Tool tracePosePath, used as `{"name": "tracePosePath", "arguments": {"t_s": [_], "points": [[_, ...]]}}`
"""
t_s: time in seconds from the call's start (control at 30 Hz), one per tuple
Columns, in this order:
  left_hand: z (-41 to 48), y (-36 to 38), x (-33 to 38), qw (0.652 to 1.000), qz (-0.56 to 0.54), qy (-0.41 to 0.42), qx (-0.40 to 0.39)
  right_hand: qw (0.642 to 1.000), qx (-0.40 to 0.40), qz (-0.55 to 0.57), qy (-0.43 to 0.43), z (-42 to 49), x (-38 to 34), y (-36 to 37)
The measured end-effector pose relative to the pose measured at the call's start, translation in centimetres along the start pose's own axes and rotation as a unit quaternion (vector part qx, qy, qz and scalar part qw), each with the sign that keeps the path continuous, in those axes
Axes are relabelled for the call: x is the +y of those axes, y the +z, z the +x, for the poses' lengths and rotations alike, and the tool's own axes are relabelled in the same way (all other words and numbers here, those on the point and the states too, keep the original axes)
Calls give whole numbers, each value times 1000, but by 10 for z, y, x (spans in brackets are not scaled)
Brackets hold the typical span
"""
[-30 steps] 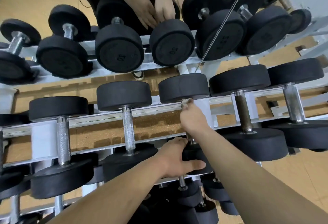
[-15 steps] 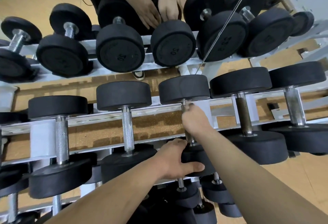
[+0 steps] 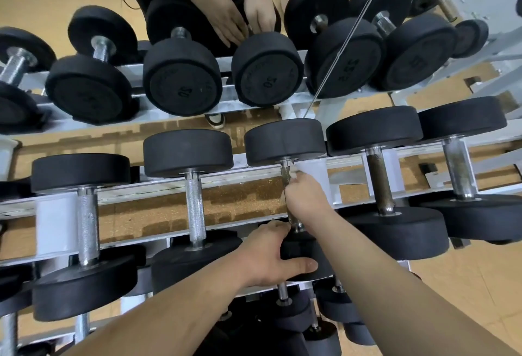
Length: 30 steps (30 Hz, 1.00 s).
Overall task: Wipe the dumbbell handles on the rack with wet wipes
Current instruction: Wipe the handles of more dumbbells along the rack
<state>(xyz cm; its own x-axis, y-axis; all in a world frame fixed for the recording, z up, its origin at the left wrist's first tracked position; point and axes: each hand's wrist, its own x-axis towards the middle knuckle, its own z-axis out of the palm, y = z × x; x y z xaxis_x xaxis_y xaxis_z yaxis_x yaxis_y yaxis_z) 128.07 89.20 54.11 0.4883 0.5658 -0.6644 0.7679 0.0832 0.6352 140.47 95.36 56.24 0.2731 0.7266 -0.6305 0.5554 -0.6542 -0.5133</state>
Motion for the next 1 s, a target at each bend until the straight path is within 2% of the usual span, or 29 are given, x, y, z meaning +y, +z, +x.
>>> {"name": "tracePosePath", "arguments": {"t_s": [0.13,0.2,0.27,0.33,0.43,0.5,0.57,0.63,0.7,0.8,0.9,1.0], "points": [[1,4,-2,999,-44,-14,10,990,-70,-119,-8,-38,11,-8],[0,4,-1,999,-44,-7,8,990,-94,-110,-3,-44,11,-15],[-6,0,4,999,-38,3,4,995,-93,14,15,-48,2,-26],[-12,-5,10,999,-52,0,-16,985,-70,155,21,-51,-2,-41],[-17,-9,9,990,-143,2,-5,965,-94,246,12,-59,1,-60],[-22,-14,7,968,-252,-3,16,945,-126,299,37,-60,10,-64],[-26,-18,5,924,-382,3,24,931,-148,328,59,-58,16,-61],[-30,-24,9,869,-494,34,20,933,-151,324,52,-57,20,-54],[-30,-28,16,841,-539,24,37,938,-155,309,39,-57,20,-47],[-19,-26,22,831,-541,-50,119,948,-125,291,33,-55,24,-42],[-14,-37,27,803,-558,-92,188,959,-28,279,41,-49,27,-44],[-5,-48,23,838,-452,-118,282,979,63,195,6,-41,40,-38]]}}
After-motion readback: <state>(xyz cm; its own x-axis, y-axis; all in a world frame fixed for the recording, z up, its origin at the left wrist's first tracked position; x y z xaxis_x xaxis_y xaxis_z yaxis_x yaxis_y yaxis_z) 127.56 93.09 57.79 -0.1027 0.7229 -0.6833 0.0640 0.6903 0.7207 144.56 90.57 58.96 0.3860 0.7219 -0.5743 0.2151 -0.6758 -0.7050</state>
